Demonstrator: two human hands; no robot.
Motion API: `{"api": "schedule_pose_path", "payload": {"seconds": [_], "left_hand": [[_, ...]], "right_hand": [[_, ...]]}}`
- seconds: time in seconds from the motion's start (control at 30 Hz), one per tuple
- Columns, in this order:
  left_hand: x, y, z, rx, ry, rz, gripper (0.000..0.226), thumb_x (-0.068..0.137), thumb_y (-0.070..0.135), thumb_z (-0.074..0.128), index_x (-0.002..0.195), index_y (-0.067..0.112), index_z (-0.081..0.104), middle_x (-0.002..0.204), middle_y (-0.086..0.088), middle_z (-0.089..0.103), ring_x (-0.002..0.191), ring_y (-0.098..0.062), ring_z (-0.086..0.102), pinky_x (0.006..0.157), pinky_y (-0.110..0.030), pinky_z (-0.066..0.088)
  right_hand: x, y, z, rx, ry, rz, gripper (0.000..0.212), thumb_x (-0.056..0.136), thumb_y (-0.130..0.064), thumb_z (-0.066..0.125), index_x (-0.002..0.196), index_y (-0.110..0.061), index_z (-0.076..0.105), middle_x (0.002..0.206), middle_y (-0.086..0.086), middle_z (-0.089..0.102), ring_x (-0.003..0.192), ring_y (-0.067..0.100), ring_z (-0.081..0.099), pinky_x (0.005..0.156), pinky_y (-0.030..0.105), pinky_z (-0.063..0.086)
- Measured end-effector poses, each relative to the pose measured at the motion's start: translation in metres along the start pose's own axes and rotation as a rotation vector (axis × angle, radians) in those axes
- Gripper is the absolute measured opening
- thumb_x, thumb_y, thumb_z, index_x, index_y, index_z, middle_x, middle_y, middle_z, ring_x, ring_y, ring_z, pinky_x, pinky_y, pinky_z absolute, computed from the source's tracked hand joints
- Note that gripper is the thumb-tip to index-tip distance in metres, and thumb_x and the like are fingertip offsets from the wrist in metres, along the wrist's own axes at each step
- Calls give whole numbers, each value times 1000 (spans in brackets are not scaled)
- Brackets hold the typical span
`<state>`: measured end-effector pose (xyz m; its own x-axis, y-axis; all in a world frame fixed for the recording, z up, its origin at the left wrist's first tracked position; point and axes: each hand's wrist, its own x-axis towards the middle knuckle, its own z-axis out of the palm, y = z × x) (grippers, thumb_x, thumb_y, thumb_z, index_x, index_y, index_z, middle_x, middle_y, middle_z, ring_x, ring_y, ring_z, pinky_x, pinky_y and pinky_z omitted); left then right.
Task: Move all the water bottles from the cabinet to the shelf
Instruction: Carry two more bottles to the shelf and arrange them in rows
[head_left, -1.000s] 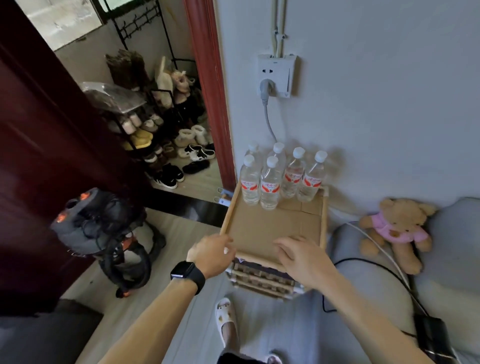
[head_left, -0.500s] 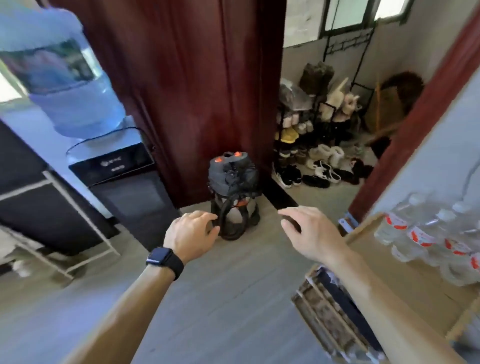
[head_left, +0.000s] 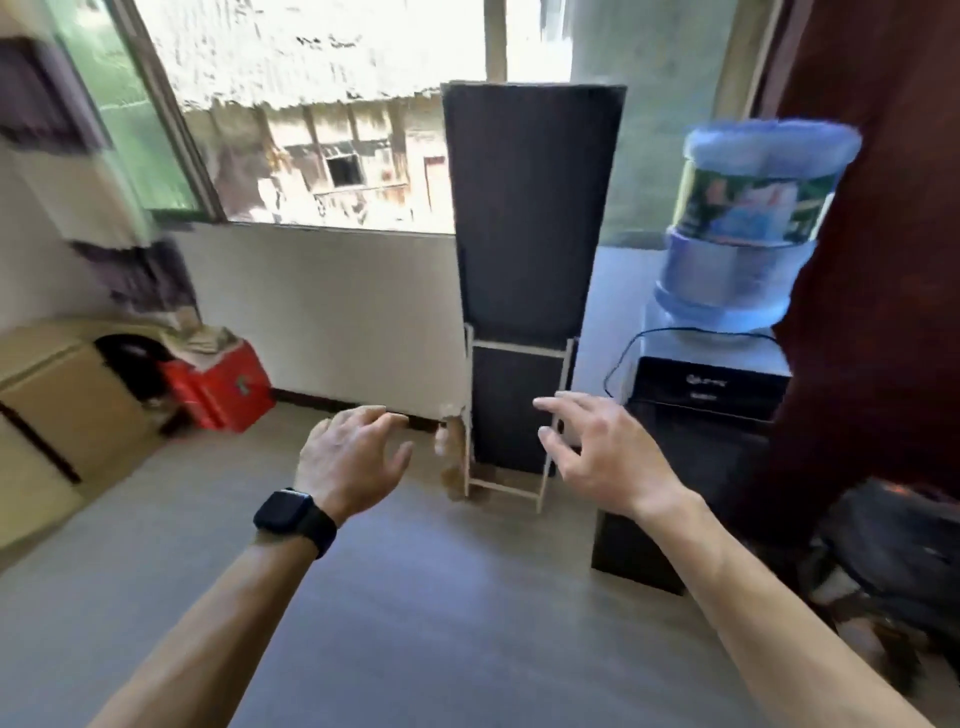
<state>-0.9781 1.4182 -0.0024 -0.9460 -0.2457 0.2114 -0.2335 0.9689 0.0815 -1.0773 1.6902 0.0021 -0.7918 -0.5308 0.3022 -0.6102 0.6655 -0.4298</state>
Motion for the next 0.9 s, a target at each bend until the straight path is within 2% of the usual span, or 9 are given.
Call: {"api": "schedule_pose_path", "payload": {"seconds": [0.13,0.27,0.4,0.5,0.67,0.9], "left_hand": [[-4,-120,-25,28,38,-189,45,94,50,51,136,34,54,149,3,45,139,-17,37,113,-39,30],[-12,-226,-49,52,87,-365,45,93,50,50,135,35,54,149,3,45,139,-16,37,113,-40,30],[-29,-313,-64,63,167,-527,44,92,49,53,133,35,56,147,1,48,135,-18,42,109,-38,34],[-40,-375,-74,101,167,-635,45,92,51,49,135,36,54,150,1,43,135,-19,41,107,-38,35],[-44,-491,-98,193,210,-793,46,93,50,48,137,37,52,152,1,41,138,-19,38,109,-36,33],[-38,-637,-123,251,221,-987,47,94,50,47,139,38,49,152,4,40,137,-17,38,111,-34,33]], "right_hand": [[86,-95,61,29,-79,-153,43,97,-49,48,139,-40,49,149,-9,44,135,18,39,110,39,37],[165,-186,109,37,-116,-317,44,98,-53,44,141,-45,43,152,-11,39,139,16,33,111,39,34],[227,-275,162,70,-160,-466,45,97,-53,45,141,-47,42,151,-14,40,137,16,35,110,36,35],[268,-340,209,113,-200,-589,46,95,-54,45,140,-46,43,149,-15,43,134,17,39,108,34,37],[336,-452,297,190,-259,-752,49,93,-60,40,141,-48,35,151,-19,38,136,15,37,108,36,37],[430,-600,384,299,-313,-899,42,97,-49,43,139,-44,41,148,-17,43,134,17,39,105,37,40]]}}
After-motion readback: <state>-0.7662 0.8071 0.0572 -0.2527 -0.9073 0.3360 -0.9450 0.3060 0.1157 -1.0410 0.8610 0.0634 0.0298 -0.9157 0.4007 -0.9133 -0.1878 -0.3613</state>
